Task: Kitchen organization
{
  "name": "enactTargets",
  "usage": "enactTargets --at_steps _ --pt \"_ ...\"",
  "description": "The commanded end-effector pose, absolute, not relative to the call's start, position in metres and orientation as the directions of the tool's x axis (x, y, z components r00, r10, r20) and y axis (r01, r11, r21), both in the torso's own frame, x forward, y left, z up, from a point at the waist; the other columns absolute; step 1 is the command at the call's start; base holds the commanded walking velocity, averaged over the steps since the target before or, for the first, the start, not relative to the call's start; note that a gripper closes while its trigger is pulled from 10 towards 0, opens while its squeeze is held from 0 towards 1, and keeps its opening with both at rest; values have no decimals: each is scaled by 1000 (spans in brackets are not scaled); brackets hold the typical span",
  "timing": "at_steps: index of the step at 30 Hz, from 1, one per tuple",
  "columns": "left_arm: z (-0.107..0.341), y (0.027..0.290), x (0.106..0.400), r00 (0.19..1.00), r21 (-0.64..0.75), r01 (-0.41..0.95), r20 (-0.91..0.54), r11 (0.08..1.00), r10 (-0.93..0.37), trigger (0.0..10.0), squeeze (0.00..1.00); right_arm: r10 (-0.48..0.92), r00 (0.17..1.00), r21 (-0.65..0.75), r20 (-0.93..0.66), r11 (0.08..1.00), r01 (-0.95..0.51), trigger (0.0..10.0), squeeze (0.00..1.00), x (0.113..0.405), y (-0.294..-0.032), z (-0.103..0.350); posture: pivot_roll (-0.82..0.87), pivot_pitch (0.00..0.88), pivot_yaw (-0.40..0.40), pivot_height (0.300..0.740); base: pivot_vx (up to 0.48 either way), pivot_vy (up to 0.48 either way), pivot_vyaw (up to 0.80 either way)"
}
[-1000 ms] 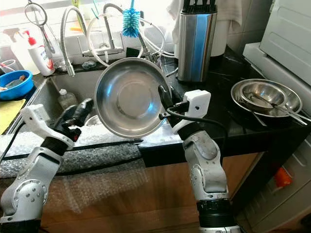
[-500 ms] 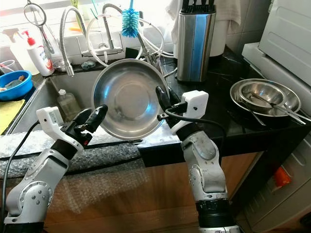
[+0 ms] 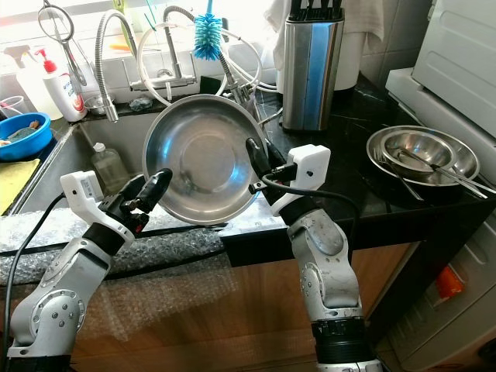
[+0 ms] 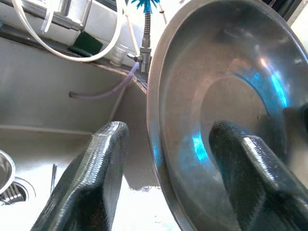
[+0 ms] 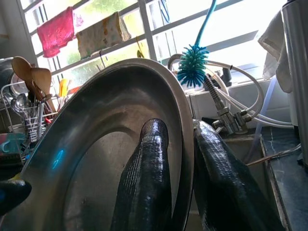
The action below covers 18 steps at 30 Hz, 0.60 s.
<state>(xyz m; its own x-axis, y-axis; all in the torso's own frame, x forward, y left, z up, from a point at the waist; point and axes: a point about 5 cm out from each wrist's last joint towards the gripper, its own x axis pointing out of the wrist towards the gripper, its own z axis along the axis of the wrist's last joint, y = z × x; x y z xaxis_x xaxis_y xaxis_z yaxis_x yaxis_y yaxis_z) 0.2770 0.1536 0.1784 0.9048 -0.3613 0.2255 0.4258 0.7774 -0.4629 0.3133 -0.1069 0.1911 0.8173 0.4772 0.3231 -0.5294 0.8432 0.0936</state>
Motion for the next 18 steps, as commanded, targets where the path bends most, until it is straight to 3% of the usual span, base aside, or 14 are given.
enactTargets --at_steps 1,18 --pt "180 154 274 900 -434 435 219 789 -376 0 0 500 789 79 358 825 -559 10000 0 313 -99 202 -102 0 105 740 0 0 0" --pt "179 151 274 895 -436 446 215 782 -391 0 0 501 791 79 351 826 -558 10000 0 314 -99 201 -102 0 105 740 0 0 0"
